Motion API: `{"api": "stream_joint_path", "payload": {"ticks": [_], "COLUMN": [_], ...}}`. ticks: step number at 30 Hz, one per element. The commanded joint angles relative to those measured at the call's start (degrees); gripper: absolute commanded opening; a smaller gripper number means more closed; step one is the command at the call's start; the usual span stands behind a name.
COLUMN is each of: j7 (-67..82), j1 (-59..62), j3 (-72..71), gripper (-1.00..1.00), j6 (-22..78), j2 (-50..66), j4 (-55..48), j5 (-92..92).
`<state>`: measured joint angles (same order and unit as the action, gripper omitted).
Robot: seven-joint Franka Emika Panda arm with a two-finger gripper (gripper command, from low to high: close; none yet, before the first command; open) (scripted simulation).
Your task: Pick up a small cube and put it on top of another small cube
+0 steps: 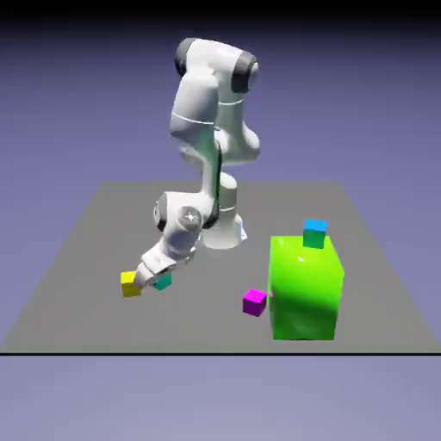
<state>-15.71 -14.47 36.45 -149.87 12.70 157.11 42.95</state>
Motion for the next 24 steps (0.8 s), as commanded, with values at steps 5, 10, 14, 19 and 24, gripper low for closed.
{"api": "stream_joint_path", "payload": {"ticks": [5, 10, 14, 19, 24], "j7": [1.27, 13.73, 16.56, 14.92, 14.63], "j1": [-1.82, -0.52, 0.44, 3.61, 4.17], "j3": [0.33, 6.82, 8.37, 7.87, 7.78], "gripper": [-1.00, -1.00, -1.00, -1.00, 1.00], "j6": [7.07, 9.35, 7.91, -2.16, -3.94], "j2": [-7.51, -13.15, -12.51, -2.13, -0.30], "j4": [0.66, -2.61, -3.60, -4.42, -4.56], "j5": [-0.83, 7.11, 9.24, 9.83, 9.93]}}
